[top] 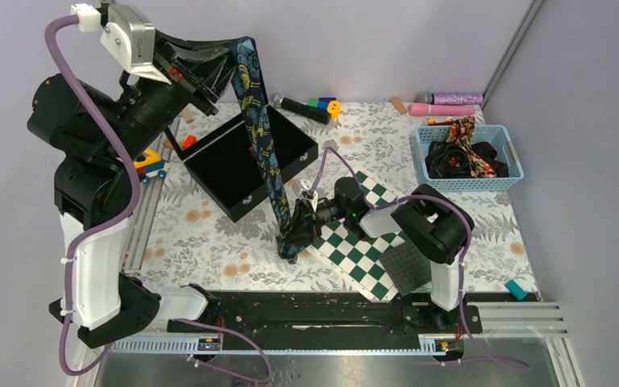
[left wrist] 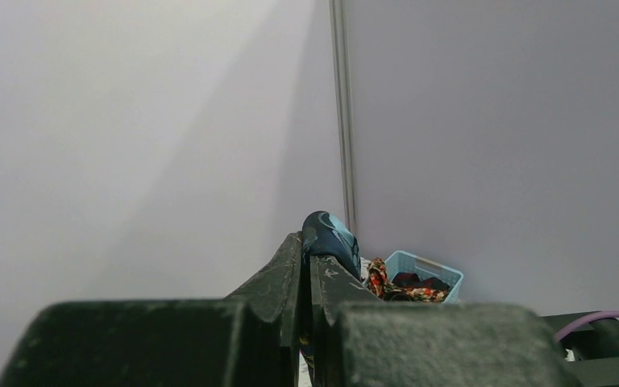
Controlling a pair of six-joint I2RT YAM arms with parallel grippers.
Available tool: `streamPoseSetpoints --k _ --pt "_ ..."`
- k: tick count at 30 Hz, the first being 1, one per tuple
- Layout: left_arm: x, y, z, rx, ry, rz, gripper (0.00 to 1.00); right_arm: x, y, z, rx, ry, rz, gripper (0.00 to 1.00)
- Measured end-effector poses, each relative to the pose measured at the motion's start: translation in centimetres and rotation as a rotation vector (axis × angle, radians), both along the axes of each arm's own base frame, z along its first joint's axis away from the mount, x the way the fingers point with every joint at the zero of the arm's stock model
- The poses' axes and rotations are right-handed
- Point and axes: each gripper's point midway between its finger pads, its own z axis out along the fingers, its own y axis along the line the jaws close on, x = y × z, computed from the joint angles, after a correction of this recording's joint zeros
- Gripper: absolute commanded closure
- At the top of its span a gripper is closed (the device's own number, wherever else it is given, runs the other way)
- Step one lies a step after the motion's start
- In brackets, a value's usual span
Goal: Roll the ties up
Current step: Flatten out the tie.
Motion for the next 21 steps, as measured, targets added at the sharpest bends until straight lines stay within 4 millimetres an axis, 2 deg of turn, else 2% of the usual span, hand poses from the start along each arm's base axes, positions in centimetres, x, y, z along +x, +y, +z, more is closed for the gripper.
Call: streamPoseSetpoints --k 2,5,6,10,14,17,21 --pt "0.0 0.2 0.1 -0.001 -0.006 0.01 1.0 0.2 0.1 0.2 0.001 -0.001 -0.012 0.78" --pt "-0.2 0.8 0.4 0.003 -0.025 0.033 1.0 0.4 -0.1 0.9 0.004 -0.007 -0.023 0.98" --pt "-0.2 1.0 0.5 0.003 -0.031 0.042 1.0 0.4 -0.2 1.2 0.006 -0.01 -0.025 1.0" --pt "-0.6 2.2 0.7 0.005 -0.056 0.09 1.0 1.6 -1.4 3.0 0.0 -0.001 -0.036 1.0" --pt "-0.8 3.3 0.7 0.005 -0.068 0.144 1.0 4.0 -3.5 6.3 0.029 0.001 -0.047 1.0" --pt "-0.2 3.8 0.2 0.012 -0.058 0.18 1.0 5.4 -5.1 8.6 0.057 0.005 -0.052 1.0" --pt "0.9 3.7 -1.0 0.024 -0.032 0.211 1.0 6.6 -7.4 10.8 0.063 0.023 -0.063 1.0"
